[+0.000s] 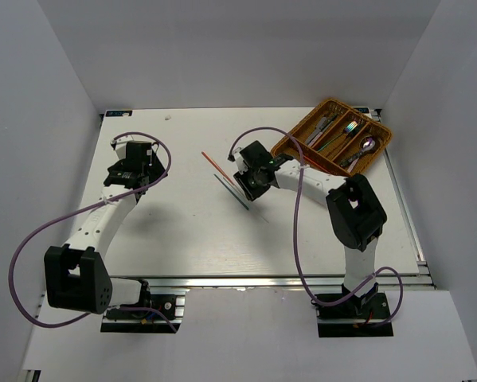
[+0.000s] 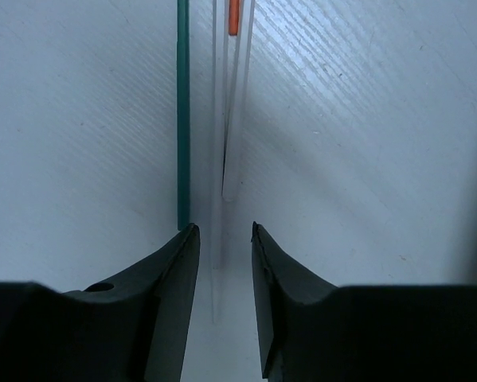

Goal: Sort the eating utensils into containers

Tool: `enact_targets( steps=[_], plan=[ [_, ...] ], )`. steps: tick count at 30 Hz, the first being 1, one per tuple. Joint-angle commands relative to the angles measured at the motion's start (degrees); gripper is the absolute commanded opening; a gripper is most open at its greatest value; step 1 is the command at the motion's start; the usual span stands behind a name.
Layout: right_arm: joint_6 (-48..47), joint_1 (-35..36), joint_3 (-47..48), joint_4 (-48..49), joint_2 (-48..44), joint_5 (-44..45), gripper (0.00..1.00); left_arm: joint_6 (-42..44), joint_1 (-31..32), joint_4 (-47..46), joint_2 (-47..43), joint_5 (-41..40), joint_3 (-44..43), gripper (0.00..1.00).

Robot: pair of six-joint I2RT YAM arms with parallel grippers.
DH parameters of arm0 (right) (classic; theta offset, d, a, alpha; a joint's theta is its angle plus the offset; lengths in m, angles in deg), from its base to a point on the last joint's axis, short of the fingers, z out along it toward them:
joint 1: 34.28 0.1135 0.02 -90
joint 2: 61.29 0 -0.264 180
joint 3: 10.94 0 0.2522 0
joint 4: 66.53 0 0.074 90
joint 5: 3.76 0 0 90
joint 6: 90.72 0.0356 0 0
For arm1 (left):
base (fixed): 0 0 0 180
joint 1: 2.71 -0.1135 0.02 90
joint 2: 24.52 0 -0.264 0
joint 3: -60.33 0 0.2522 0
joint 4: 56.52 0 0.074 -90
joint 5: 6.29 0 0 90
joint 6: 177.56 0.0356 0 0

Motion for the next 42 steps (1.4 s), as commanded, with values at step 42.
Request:
enact_targets(
  steps=[42],
  plan=[
    [7.79,3.37,-1.2,0.72,0.74,5.84,0.0,0.75,0.25,-1.72,0.25,1.92,0.52,0.98]
  ],
)
